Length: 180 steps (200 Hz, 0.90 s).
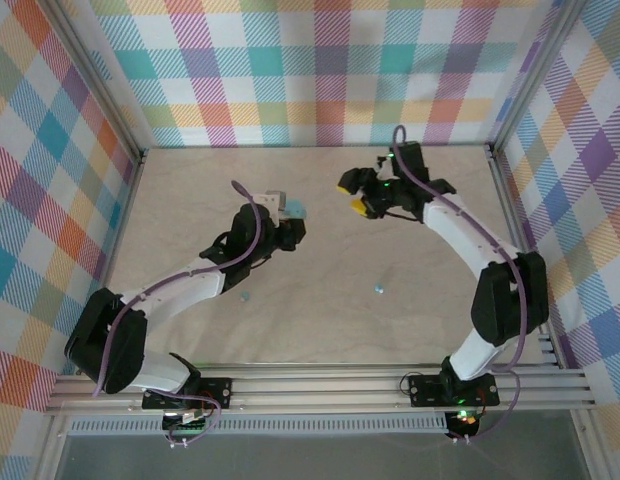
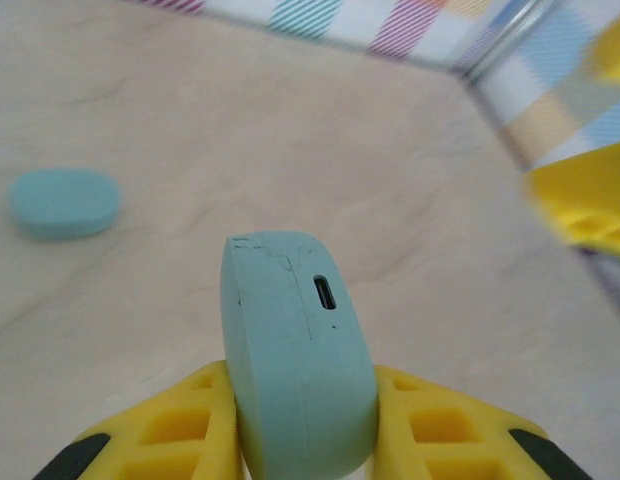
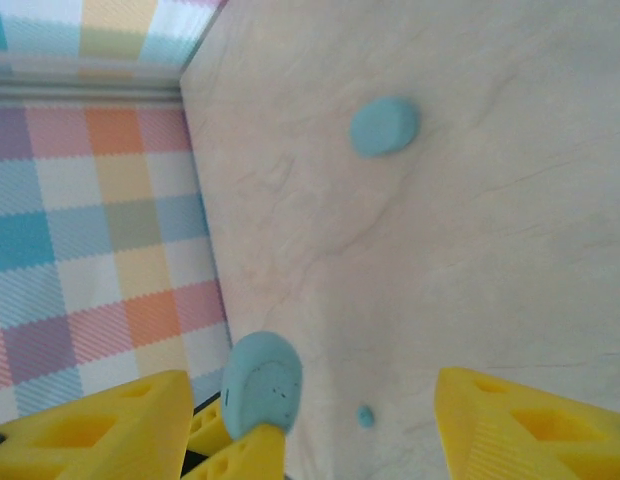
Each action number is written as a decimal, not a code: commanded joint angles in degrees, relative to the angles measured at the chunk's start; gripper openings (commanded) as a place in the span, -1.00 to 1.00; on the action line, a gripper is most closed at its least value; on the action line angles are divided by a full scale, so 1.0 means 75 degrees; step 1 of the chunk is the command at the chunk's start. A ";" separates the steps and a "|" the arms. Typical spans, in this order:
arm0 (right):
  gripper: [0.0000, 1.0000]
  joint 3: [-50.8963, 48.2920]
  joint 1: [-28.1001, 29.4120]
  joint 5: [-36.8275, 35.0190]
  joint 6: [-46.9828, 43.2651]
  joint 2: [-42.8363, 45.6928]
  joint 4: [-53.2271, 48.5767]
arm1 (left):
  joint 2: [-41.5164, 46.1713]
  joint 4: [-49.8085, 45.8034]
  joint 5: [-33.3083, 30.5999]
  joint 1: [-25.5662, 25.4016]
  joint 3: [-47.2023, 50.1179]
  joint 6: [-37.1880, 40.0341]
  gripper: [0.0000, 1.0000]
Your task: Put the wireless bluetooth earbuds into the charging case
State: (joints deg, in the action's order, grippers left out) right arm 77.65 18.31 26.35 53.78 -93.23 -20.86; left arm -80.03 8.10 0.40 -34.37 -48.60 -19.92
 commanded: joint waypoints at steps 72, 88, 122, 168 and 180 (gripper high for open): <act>0.31 -0.0858 -0.1101 -0.0509 -0.1651 0.1121 -0.1380 | -0.2463 -0.5176 -0.4356 -0.1244 -0.2410 0.0906 -0.70; 0.31 -0.0861 -0.1202 -0.0606 -0.1815 0.1235 -0.1521 | -0.3035 -0.5658 -0.4718 -0.1446 -0.2909 0.0823 -0.69; 0.32 -0.0905 -0.1437 -0.0712 -0.2078 0.1411 -0.1736 | -0.4180 -0.6436 -0.4987 -0.1906 -0.3863 0.0886 -0.68; 0.32 -0.0909 -0.1573 -0.0727 -0.2212 0.1474 -0.1836 | -0.5485 -0.7481 -0.5378 -0.2312 -0.5073 0.0959 -0.60; 0.32 -0.0900 -0.1589 -0.0744 -0.2214 0.1474 -0.1846 | -0.5717 -0.7579 -0.5478 -0.2382 -0.5237 0.1029 -0.54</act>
State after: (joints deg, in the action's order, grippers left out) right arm 71.37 6.74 21.21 38.89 -83.72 -33.08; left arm -119.83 -42.11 -37.43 -50.92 -84.68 -13.61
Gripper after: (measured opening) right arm 0.660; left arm 0.265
